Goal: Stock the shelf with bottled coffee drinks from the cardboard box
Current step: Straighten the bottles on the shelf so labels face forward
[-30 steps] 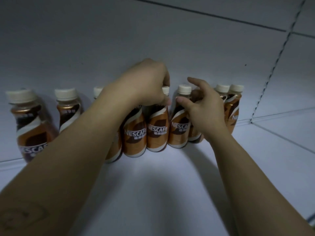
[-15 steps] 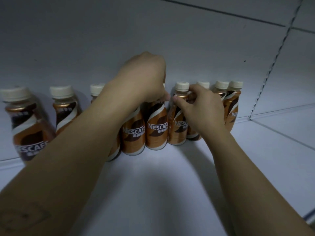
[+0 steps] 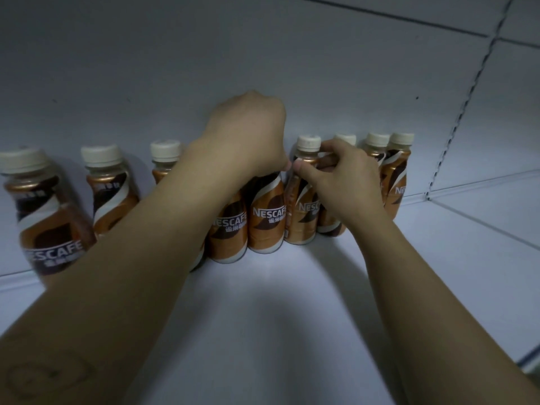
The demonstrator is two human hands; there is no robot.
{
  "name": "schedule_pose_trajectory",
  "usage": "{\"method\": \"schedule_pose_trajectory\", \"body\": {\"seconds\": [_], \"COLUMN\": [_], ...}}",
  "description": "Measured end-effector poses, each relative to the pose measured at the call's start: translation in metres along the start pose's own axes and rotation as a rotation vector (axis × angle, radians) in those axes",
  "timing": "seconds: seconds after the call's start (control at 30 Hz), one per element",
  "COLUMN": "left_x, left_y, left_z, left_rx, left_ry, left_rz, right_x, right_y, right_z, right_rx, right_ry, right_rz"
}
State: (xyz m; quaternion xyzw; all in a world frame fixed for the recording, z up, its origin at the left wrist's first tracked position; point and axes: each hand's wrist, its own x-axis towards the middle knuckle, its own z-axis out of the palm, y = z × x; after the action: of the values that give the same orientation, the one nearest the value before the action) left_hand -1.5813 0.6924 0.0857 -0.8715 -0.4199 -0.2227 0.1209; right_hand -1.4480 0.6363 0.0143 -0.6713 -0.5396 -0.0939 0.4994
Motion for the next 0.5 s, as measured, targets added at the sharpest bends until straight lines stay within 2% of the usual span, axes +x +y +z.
{"method": "schedule_pose_trajectory", "body": {"seconds": [0.1, 0.2, 0.5], "left_x": [-0.003, -0.006, -0.005], "left_y": [0.002, 0.001, 0.034], "left_z": [-0.002, -0.005, -0.016], "left_rx": [0.107, 0.148, -0.129], "left_ry": [0.088, 0.093, 0.087], "left_rz": [0.037, 0.062, 0.145], "right_x": [0.001, 0.004, 0.045], "right_y": [0.000, -0.003, -0.001], "right_z": [-0.003, -0.010, -0.055], "right_rx": [-0.013, -0.062, -0.032], "right_ry": [-0.046, -0.064, 0.089], "right_rz": [-0.012, -0.034, 0.059]}}
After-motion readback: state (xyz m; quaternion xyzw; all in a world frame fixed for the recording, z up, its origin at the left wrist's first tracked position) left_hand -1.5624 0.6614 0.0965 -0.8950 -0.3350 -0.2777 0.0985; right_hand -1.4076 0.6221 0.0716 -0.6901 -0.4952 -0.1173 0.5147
